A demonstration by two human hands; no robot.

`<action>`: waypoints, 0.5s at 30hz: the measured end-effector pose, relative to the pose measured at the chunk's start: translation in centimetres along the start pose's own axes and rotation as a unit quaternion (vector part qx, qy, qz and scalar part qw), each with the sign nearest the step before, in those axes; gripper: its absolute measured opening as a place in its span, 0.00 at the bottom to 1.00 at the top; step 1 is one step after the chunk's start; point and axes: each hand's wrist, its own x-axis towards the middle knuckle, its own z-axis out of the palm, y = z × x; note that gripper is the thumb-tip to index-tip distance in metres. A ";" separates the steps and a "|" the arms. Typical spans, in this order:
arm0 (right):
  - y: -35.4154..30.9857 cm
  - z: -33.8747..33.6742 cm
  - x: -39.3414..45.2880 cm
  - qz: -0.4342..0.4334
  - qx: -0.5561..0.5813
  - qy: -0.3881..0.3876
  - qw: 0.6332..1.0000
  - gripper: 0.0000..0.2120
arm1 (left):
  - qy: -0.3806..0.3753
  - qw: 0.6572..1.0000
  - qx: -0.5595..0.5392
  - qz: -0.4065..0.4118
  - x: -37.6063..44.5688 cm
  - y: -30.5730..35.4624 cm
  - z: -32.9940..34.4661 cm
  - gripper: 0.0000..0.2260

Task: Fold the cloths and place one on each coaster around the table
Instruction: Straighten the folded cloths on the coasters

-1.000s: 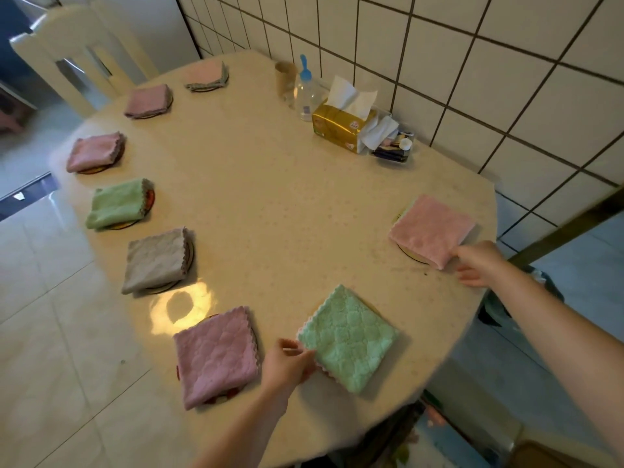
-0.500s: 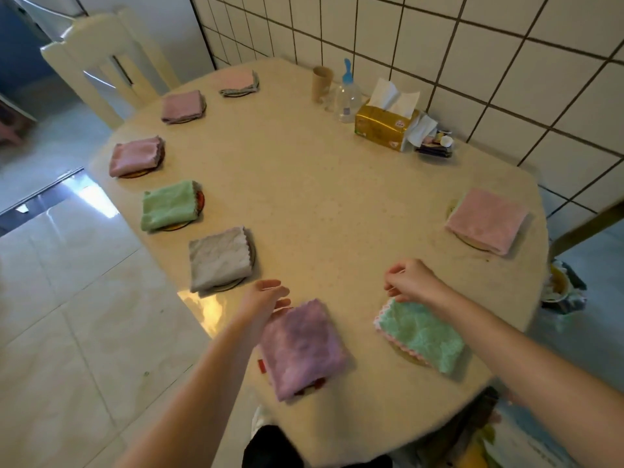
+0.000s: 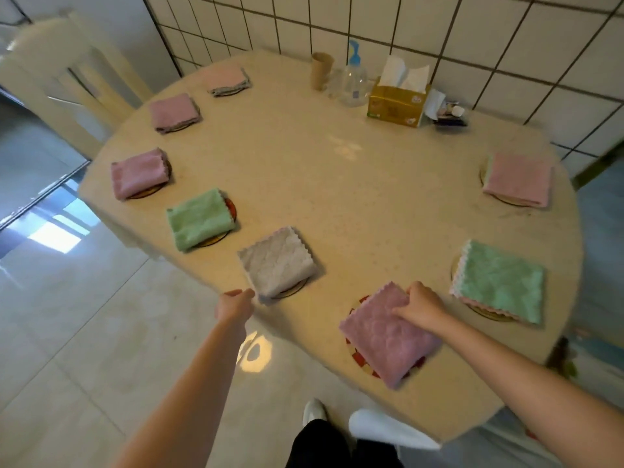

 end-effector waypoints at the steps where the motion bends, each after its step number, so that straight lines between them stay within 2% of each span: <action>1: 0.1 0.0 -0.1 0.003 -0.009 0.010 1.000 0.27 | -0.016 1.000 -0.004 -0.002 0.2 0.1 0.3 0.03; 5: 0.1 0.1 -0.2 0.043 -0.016 0.020 0.999 0.31 | -0.031 0.999 -0.016 -0.019 0.6 1.1 1.6 0.08; 11: 0.2 -0.2 -0.1 0.047 0.022 -0.042 0.998 0.28 | 0.000 0.999 0.014 -0.041 1.3 2.3 3.0 0.16; 15: 0.2 -0.6 0.1 0.044 0.032 -0.065 0.996 0.30 | -0.034 0.999 0.008 -0.015 2.2 3.1 3.1 0.15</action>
